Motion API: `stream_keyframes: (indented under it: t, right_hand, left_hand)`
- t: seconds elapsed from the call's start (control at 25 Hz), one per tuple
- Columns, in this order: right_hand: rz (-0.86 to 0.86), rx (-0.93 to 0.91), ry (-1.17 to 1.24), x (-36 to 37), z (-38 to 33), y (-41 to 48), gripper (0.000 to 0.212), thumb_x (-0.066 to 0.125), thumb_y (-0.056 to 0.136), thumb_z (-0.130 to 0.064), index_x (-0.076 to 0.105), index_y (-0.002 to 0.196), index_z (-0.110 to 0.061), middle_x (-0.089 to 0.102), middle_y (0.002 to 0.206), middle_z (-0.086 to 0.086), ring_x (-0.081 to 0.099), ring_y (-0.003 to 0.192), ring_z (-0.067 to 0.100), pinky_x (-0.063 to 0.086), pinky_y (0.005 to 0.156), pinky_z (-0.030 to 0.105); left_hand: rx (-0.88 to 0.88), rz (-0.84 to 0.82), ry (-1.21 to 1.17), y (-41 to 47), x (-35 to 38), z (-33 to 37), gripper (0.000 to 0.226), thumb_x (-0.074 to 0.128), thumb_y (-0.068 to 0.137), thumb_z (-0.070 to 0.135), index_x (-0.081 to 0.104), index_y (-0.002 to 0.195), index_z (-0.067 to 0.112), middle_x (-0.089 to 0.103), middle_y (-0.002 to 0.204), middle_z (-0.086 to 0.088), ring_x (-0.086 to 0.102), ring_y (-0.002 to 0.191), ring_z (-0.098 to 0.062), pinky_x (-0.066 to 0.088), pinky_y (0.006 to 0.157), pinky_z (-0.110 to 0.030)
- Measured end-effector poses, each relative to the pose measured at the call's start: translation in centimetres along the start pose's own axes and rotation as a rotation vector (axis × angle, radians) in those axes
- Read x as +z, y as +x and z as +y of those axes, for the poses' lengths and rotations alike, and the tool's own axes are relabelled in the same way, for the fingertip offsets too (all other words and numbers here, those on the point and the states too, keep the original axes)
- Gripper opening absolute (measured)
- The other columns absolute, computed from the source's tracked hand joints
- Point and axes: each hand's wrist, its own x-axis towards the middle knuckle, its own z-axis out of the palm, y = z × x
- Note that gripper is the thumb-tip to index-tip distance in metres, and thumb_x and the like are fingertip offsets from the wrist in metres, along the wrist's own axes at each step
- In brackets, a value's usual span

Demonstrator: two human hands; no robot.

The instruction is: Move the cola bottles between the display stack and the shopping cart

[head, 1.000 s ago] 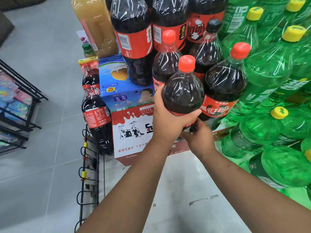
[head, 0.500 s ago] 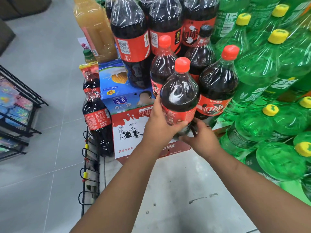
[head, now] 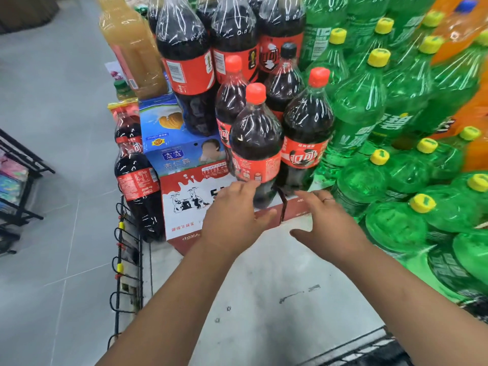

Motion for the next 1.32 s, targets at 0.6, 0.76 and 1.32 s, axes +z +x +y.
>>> stream_keyframes:
  t: [0.6,0.76,1.32]
  right_hand:
    - [0.167,0.009,-0.088,-6.2,10.1,-20.0,0.074,0.069,0.081,-0.047,0.035,0.145,-0.034,0.042,0.141,-0.001,0.047,0.126,0.026,0.046,0.099,0.038]
    - [0.163,0.136,-0.14,-6.6,15.1,-27.1,0.079,0.065,0.081,-0.056,0.03,0.148,-0.033,0.039,0.145,0.002,0.045,0.127,0.027,0.045,0.101,0.038]
    - [0.245,0.645,0.004,-8.0,29.4,-44.6,0.08,0.064,0.083,-0.055,0.026,0.15,-0.033,0.034,0.148,0.001,0.038,0.132,0.027,0.047,0.099,0.041]
  left_hand:
    - [0.347,0.065,0.058,-13.0,2.2,15.5,0.084,0.03,0.082,0.075,0.055,0.142,0.022,0.056,0.14,-0.001,0.049,0.133,-0.024,0.04,0.111,-0.038]
    - [0.457,-0.01,0.093,-17.1,5.1,21.2,0.088,0.024,0.083,0.078,0.05,0.147,0.024,0.053,0.145,0.0,0.045,0.138,-0.023,0.032,0.115,-0.035]
    - [0.863,-0.266,0.159,-24.0,14.7,39.4,0.087,0.021,0.084,0.078,0.042,0.151,0.027,0.048,0.149,0.002,0.041,0.14,-0.022,0.033,0.114,-0.034]
